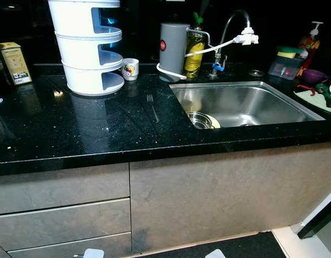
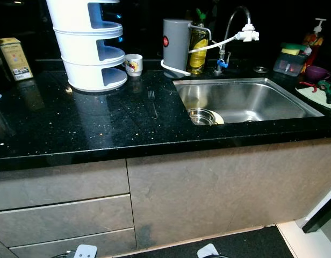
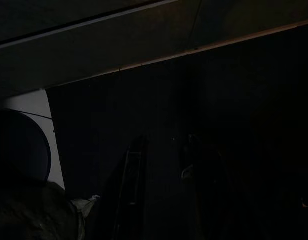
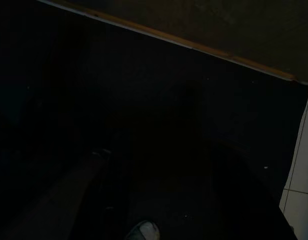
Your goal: Kitchen organization
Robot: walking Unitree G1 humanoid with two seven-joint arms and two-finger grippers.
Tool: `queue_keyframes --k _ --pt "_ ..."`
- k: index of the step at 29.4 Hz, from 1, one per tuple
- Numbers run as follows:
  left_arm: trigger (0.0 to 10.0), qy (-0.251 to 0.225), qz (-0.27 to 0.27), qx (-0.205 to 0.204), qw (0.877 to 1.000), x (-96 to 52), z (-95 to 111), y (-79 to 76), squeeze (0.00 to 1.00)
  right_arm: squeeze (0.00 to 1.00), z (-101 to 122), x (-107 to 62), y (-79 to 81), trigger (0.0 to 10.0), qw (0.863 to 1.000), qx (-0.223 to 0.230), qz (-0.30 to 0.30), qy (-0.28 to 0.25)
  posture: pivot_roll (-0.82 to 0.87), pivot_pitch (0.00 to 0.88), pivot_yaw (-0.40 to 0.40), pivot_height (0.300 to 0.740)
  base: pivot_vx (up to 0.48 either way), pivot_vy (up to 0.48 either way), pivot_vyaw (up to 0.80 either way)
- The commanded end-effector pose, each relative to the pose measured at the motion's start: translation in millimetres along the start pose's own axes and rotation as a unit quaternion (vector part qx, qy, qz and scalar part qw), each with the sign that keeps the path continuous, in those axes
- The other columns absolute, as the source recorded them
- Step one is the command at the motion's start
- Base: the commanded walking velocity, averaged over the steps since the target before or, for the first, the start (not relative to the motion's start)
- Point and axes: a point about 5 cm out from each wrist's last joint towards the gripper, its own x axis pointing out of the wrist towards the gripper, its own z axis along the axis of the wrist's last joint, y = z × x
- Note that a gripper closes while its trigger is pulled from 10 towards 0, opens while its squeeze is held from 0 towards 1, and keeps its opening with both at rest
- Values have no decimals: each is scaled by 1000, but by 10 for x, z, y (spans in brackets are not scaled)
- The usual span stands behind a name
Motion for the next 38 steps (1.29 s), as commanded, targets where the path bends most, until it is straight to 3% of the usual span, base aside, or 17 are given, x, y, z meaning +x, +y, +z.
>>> queue_keyframes --k 1,38 --pt "10000 7 4 -3 1000 -14 -43 12 0 0 -52 -11 -23 10000 1000 -2 1 13 3 91 -53 740 0 0 0" --pt "10000 12 9 -3 1000 -7 -40 20 0 0 1 2 -67 10000 1000 8 -8 9 -3 135 -53 740 0 0 0"
